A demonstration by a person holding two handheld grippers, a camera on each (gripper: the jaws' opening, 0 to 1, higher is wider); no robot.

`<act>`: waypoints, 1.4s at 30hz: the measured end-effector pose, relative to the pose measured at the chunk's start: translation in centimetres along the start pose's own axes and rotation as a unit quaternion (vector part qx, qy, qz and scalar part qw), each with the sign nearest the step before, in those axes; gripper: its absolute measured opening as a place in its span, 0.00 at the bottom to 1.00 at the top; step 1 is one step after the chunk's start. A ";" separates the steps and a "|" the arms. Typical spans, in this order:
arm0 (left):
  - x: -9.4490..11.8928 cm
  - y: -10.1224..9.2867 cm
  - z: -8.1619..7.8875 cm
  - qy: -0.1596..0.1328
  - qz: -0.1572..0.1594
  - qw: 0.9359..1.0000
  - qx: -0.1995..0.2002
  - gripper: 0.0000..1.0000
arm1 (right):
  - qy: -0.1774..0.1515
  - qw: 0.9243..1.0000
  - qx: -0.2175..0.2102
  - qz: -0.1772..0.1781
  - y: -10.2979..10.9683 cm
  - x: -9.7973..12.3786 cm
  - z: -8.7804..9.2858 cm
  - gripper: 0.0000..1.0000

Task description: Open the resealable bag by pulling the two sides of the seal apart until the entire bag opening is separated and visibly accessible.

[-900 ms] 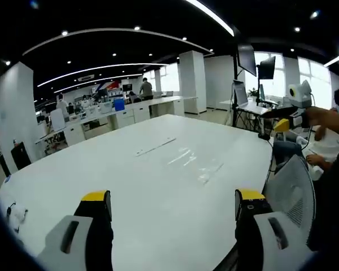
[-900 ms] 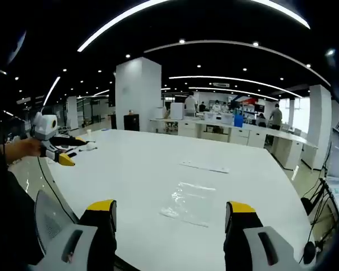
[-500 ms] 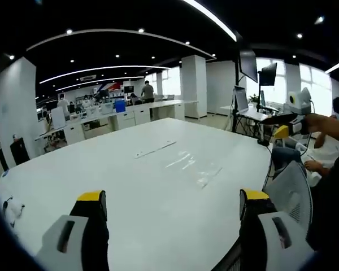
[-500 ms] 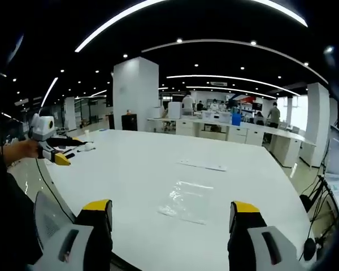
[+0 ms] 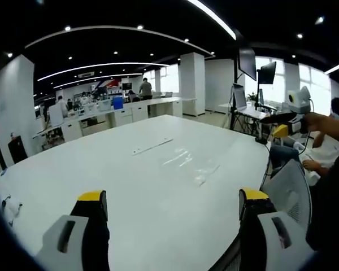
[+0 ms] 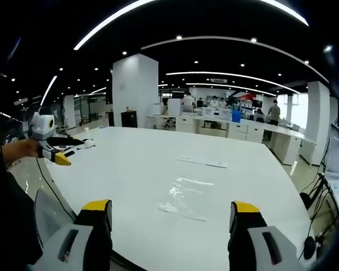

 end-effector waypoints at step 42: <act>-0.3 0.3 1.3 0.033 0.013 0.999 -0.033 0.98 | 0.005 1.000 0.016 -0.009 -0.3 -0.2 0.5 0.80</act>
Point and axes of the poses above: the point that each gripper's makers call its tool centre point, and the gripper's own axes: x roughly backward along the fingers, y roughly to its left, z roughly out of its underside, the point moved 2 cm from there along x, roughly backward along the fingers, and after that the axes turned 3 degrees about z, right-handed, at the moved point
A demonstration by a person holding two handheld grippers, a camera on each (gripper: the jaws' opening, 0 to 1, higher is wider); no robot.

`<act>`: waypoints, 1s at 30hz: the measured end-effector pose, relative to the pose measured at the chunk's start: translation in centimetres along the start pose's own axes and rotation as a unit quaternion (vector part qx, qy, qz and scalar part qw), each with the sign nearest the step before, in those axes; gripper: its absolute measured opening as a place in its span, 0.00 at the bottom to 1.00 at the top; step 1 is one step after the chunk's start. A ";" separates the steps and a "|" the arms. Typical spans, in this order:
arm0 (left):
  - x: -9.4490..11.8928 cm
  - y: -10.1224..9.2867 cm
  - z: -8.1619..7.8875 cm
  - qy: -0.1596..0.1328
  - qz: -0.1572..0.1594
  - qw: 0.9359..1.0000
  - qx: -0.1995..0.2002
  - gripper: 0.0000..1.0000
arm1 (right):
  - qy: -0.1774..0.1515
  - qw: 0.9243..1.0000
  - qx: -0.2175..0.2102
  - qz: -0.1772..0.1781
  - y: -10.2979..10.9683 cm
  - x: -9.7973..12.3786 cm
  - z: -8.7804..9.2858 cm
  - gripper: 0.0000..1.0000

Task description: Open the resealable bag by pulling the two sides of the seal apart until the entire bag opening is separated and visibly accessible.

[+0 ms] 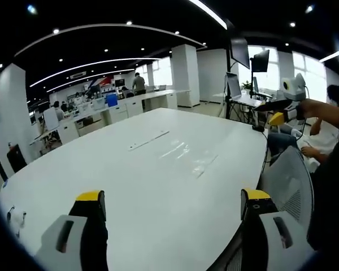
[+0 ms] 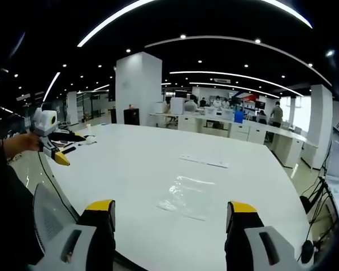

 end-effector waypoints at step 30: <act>-0.5 0.4 1.6 0.024 0.006 1.000 -0.002 0.98 | 0.048 0.993 0.065 -0.081 0.8 -6.1 2.4 0.63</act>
Point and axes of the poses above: the point that each gripper's makers call its tool centre point, and the gripper's own axes: x roughly backward along the fingers, y roughly to its left, z roughly out of its underside, the point moved 2 cm from there along x, roughly backward along the fingers, and after that the axes turned 3 degrees about z, right-handed, at the moved point
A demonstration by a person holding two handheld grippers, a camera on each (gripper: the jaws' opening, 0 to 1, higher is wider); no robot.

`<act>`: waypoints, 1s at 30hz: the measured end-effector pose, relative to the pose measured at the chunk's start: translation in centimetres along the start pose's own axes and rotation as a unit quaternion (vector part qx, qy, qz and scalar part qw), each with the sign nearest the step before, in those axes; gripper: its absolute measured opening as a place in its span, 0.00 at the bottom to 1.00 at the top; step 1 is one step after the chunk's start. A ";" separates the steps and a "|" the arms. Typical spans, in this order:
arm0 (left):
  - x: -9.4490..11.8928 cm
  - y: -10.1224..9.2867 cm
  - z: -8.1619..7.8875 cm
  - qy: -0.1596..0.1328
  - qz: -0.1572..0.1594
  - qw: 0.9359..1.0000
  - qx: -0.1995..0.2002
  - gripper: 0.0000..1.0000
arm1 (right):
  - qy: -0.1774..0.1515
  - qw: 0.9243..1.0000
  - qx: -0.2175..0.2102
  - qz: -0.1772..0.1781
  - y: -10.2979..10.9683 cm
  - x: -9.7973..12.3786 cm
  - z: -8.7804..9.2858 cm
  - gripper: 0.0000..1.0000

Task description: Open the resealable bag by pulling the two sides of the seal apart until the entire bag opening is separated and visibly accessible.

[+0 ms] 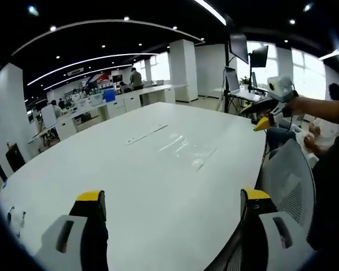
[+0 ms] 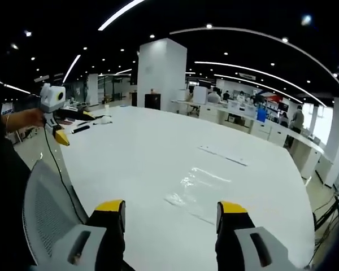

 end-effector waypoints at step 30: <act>-0.6 0.7 1.8 0.022 0.008 0.999 0.042 0.95 | 0.043 0.995 -0.048 -0.074 -0.1 -11.6 3.0 0.38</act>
Point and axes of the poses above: the point that each gripper's makers call its tool centre point, and the gripper's own axes: x roughly backward along the fingers, y roughly to its left, z roughly out of its underside, the point moved 2 cm from there along x, roughly backward along the fingers, and after that the axes turned 3 degrees about z, right-handed, at the moved point
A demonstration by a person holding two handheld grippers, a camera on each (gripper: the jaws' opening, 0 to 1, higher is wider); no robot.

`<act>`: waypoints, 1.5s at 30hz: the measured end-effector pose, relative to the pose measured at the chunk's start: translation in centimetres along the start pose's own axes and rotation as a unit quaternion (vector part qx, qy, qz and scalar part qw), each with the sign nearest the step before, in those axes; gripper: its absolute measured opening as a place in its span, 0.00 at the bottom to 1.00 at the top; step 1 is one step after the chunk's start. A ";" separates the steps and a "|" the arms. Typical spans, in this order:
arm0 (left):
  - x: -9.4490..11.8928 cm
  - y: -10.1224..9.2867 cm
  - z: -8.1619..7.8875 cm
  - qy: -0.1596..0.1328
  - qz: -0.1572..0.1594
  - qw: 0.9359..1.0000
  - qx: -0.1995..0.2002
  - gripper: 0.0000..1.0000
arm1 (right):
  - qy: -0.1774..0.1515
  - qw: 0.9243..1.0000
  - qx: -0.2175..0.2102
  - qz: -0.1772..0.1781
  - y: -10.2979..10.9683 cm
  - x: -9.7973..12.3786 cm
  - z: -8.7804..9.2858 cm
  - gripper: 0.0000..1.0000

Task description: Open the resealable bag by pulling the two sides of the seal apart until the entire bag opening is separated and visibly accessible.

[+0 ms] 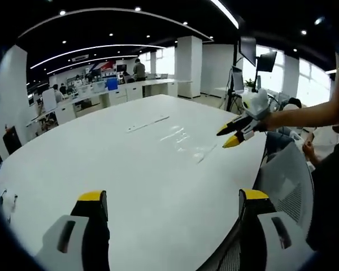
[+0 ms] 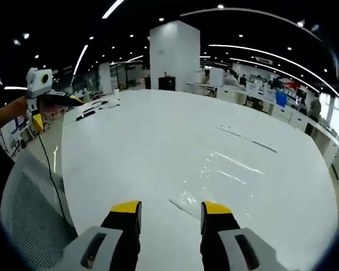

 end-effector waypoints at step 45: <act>-1.9 0.4 2.8 0.036 0.004 0.998 0.042 0.91 | 0.099 0.980 0.163 -0.048 -1.7 -7.6 4.8 0.03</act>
Point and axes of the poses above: the point that each gripper's makers call its tool centre point, and the gripper's own axes: x roughly backward along the fingers, y roughly to its left, z roughly out of its underside, the point moved 2 cm from there along x, roughly backward along the fingers, and after that the axes turned 3 degrees about z, right-handed, at the moved point
